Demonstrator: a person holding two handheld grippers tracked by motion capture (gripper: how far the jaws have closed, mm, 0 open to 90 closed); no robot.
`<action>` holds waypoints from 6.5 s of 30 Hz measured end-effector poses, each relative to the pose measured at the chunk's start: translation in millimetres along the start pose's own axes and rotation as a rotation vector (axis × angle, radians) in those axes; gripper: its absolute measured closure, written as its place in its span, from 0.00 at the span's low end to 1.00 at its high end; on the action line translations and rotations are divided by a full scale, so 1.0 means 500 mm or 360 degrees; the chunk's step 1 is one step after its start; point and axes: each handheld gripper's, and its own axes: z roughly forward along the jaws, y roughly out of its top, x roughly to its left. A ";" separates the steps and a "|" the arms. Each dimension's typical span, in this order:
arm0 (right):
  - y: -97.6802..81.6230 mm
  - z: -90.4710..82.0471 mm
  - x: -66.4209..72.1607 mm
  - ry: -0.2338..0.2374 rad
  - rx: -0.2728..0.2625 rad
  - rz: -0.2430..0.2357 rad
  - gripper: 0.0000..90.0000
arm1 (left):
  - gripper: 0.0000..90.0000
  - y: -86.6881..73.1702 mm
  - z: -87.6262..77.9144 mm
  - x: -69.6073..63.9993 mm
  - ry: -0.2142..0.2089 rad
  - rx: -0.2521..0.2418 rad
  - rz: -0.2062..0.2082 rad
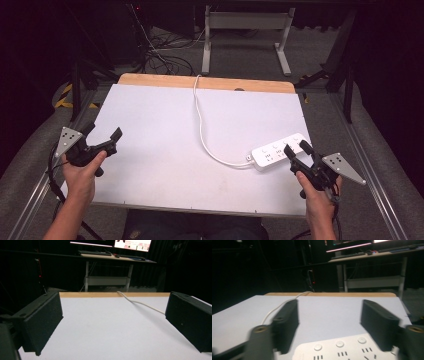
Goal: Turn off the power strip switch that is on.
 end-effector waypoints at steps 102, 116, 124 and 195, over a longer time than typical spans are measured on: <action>-0.035 0.212 0.036 -0.0025 0.1066 -0.0241 1.00 | 0.03 -0.009 0.005 -0.008 -0.0029 0.0050 0.0064; -0.036 0.211 0.031 -0.0009 0.1057 -0.0200 1.00 | 0.04 -0.010 0.006 -0.009 -0.0041 0.0055 0.0062; -0.036 0.211 0.036 -0.0026 0.1047 -0.0244 1.00 | 0.03 -0.011 0.008 -0.010 -0.0038 0.0061 0.0058; 0.018 0.046 -0.003 -0.0041 -0.0045 -0.0127 0.09 | 0.04 -0.009 0.010 -0.007 -0.0041 0.0061 0.0055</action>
